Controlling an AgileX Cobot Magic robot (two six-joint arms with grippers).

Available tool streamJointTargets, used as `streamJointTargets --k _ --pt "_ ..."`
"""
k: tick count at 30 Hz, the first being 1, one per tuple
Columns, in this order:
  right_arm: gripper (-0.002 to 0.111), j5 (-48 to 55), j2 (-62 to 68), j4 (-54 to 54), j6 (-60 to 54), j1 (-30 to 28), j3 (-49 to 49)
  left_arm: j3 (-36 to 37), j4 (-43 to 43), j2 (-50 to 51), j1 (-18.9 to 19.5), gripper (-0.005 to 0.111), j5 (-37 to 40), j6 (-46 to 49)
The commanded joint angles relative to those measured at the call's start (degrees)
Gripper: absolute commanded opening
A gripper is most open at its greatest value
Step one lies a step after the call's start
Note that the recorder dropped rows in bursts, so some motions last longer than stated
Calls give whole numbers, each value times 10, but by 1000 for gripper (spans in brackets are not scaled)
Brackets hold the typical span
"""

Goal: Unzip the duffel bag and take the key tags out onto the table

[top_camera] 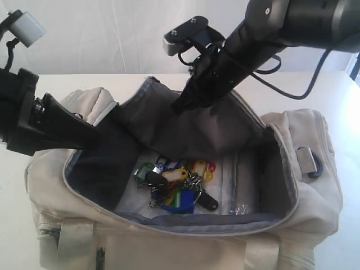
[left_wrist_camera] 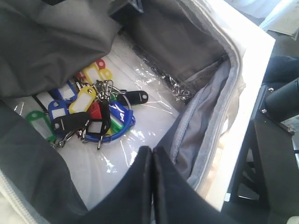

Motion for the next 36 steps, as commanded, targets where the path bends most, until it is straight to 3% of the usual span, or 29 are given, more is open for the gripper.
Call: streamJointTargets --k 1,9,27,34,36 --pt "0 -48 44 -44 81 -49 1 -3 6 0 1 0 17 11" --pt "0 -1 52 -62 124 -120 1 -3 6 0 1 0 21 13" --pt "0 167 -227 -44 105 -125 8 -29 12 0 1 0 68 -11" --pt "0 222 -324 -99 166 -143 110 -99 57 -10 1 0 147 -14" --pt "6 231 -341 -99 166 -162 152 -100 68 -16 1 0 172 -14"
